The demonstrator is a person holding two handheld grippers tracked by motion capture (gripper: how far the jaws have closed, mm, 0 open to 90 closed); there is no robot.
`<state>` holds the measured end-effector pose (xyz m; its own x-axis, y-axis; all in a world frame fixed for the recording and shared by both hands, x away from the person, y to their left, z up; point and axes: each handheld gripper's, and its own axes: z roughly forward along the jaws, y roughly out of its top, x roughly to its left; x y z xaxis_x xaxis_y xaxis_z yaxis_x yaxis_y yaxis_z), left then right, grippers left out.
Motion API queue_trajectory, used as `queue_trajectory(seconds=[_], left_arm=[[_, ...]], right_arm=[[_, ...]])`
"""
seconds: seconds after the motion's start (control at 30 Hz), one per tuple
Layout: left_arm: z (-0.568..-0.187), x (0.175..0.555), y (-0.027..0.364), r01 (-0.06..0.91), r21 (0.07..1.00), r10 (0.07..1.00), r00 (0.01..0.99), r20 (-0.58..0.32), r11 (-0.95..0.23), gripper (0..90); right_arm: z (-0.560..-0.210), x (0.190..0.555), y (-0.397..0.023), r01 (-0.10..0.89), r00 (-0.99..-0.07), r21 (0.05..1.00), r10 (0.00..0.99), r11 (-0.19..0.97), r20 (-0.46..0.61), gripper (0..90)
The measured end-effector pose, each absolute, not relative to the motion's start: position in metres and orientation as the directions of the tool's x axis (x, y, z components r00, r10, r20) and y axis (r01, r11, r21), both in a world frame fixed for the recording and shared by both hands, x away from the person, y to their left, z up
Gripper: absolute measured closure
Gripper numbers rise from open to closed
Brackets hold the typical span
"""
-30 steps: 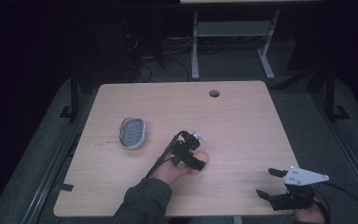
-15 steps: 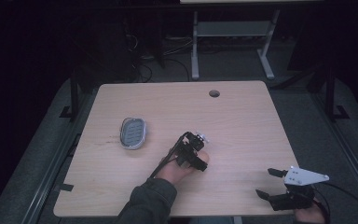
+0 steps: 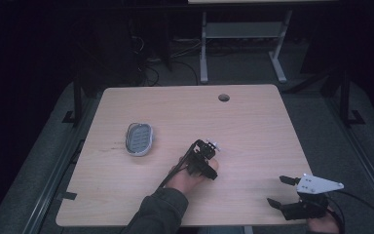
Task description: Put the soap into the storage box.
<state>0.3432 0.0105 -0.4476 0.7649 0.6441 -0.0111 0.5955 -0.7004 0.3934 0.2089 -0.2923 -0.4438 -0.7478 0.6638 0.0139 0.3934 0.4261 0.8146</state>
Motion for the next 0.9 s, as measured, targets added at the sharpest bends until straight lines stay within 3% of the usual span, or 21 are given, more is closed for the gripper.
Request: queue_trajectory(seconds=[0.53, 0.9], left_arm=[[-0.448, 0.34, 0.012, 0.614, 0.413, 0.68, 0.733, 0.02, -0.673, 32.3], [-0.437, 0.34, 0.018, 0.628, 0.445, 0.687, 0.725, -0.037, -0.638, 32.4]], right_arm=[[-0.443, 0.209, -0.293, 0.386, -0.748, 0.818, 0.663, 0.427, 0.006, 13.8], [-0.443, 0.209, -0.293, 0.385, -0.747, 0.818, 0.665, 0.427, 0.005, 13.8]])
